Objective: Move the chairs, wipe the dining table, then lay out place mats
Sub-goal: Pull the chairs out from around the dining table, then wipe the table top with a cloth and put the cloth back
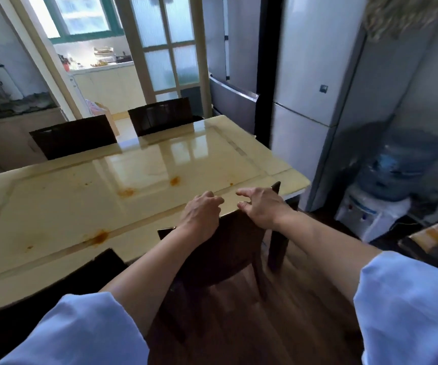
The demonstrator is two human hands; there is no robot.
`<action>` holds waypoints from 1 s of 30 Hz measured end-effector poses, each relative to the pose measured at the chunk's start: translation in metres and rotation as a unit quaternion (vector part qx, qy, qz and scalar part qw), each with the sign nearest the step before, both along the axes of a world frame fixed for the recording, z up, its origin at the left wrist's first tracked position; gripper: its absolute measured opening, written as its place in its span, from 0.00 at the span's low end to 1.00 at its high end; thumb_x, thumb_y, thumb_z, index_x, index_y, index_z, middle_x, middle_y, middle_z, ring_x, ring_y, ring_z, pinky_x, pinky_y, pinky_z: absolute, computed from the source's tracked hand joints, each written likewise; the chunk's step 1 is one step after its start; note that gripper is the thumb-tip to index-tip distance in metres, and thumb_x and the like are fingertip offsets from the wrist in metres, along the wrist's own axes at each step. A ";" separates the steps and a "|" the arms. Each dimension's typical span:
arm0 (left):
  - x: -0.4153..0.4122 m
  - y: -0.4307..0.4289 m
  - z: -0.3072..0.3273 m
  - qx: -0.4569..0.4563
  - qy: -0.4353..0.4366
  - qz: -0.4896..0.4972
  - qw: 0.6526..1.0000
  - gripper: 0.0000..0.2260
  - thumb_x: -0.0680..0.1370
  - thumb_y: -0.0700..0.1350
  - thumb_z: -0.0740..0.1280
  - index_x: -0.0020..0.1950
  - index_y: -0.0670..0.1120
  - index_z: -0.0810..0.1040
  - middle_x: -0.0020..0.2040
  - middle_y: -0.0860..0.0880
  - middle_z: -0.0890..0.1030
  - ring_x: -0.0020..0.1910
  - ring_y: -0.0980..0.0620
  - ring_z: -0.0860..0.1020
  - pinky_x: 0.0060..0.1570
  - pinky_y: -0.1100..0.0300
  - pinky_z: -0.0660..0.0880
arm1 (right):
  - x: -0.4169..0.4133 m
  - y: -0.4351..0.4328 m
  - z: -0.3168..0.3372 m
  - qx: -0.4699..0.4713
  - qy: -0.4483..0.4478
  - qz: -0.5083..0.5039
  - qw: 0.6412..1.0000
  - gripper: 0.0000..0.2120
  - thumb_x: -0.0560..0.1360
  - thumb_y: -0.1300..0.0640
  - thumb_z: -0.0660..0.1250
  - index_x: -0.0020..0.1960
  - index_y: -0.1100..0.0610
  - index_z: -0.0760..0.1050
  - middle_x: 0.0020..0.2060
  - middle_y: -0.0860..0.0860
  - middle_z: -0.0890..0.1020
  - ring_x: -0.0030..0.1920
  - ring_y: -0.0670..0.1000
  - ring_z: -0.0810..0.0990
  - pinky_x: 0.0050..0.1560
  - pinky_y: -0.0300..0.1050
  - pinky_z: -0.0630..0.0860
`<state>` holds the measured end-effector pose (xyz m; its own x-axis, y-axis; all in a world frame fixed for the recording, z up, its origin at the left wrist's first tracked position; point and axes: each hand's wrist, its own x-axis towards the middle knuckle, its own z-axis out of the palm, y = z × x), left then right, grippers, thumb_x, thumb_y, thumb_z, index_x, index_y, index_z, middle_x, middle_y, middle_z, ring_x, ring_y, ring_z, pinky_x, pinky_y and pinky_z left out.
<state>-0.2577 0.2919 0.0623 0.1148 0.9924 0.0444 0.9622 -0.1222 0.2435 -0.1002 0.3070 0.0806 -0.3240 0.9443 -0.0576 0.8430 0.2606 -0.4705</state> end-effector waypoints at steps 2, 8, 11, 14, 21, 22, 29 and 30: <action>0.027 0.001 0.002 0.001 -0.008 -0.038 0.999 0.15 0.81 0.44 0.57 0.65 0.50 0.75 0.61 0.47 0.75 0.60 0.44 0.74 0.60 0.51 0.71 | 0.024 -0.009 0.001 0.005 0.007 -0.033 0.999 0.21 0.80 0.52 0.60 0.72 0.53 0.66 0.69 0.54 0.73 0.69 0.55 0.70 0.68 0.47 0.68; 0.154 -0.007 -0.010 0.017 -0.043 -0.203 0.978 0.13 0.79 0.45 0.61 0.61 0.51 0.78 0.61 0.49 0.77 0.62 0.45 0.74 0.62 0.51 0.68 | 0.146 -0.058 -0.012 0.038 0.022 -0.186 0.982 0.16 0.79 0.57 0.60 0.65 0.57 0.75 0.61 0.56 0.80 0.62 0.57 0.77 0.62 0.49 0.73; 0.236 -0.014 -0.012 0.012 -0.037 -0.282 0.959 0.14 0.78 0.44 0.61 0.62 0.52 0.77 0.61 0.49 0.77 0.63 0.46 0.73 0.64 0.50 0.68 | 0.222 -0.087 -0.017 0.054 0.016 -0.262 0.963 0.15 0.78 0.58 0.60 0.63 0.59 0.76 0.60 0.57 0.81 0.61 0.57 0.78 0.60 0.47 0.73; 0.301 -0.017 -0.012 0.005 -0.039 -0.346 0.938 0.15 0.78 0.42 0.60 0.62 0.52 0.77 0.59 0.47 0.77 0.61 0.44 0.74 0.61 0.49 0.70 | 0.278 -0.106 -0.016 0.039 0.009 -0.304 0.952 0.12 0.79 0.57 0.59 0.56 0.58 0.79 0.55 0.58 0.82 0.58 0.59 0.79 0.50 0.47 0.73; 0.503 -0.049 -0.018 -0.034 -0.008 -0.462 0.886 0.15 0.80 0.41 0.58 0.65 0.48 0.75 0.63 0.45 0.75 0.62 0.44 0.74 0.62 0.50 0.71 | 0.456 -0.166 -0.022 0.012 -0.016 -0.429 0.903 0.17 0.79 0.59 0.60 0.68 0.55 0.73 0.65 0.57 0.77 0.65 0.57 0.75 0.64 0.47 0.71; 0.529 -0.057 -0.021 -0.043 -0.007 -0.476 0.878 0.15 0.80 0.41 0.58 0.65 0.48 0.75 0.64 0.46 0.75 0.62 0.45 0.74 0.62 0.50 0.71 | 0.479 -0.177 -0.025 -0.001 -0.018 -0.446 0.895 0.17 0.79 0.59 0.60 0.68 0.55 0.72 0.65 0.58 0.76 0.65 0.58 0.74 0.64 0.47 0.71; 0.661 -0.126 -0.060 -0.129 -0.013 -0.585 0.801 0.14 0.80 0.43 0.59 0.64 0.48 0.75 0.64 0.46 0.76 0.62 0.45 0.75 0.63 0.50 0.72 | 0.586 -0.274 -0.079 -0.072 -0.002 -0.600 0.796 0.17 0.78 0.58 0.58 0.65 0.52 0.74 0.61 0.57 0.79 0.58 0.58 0.78 0.56 0.46 0.74; 0.677 -0.139 -0.069 -0.138 -0.017 -0.601 0.787 0.14 0.80 0.44 0.59 0.65 0.49 0.74 0.64 0.46 0.76 0.62 0.45 0.76 0.62 0.50 0.73 | 0.597 -0.292 -0.088 -0.085 -0.008 -0.615 0.784 0.17 0.78 0.57 0.58 0.65 0.51 0.75 0.61 0.55 0.79 0.58 0.57 0.79 0.57 0.47 0.75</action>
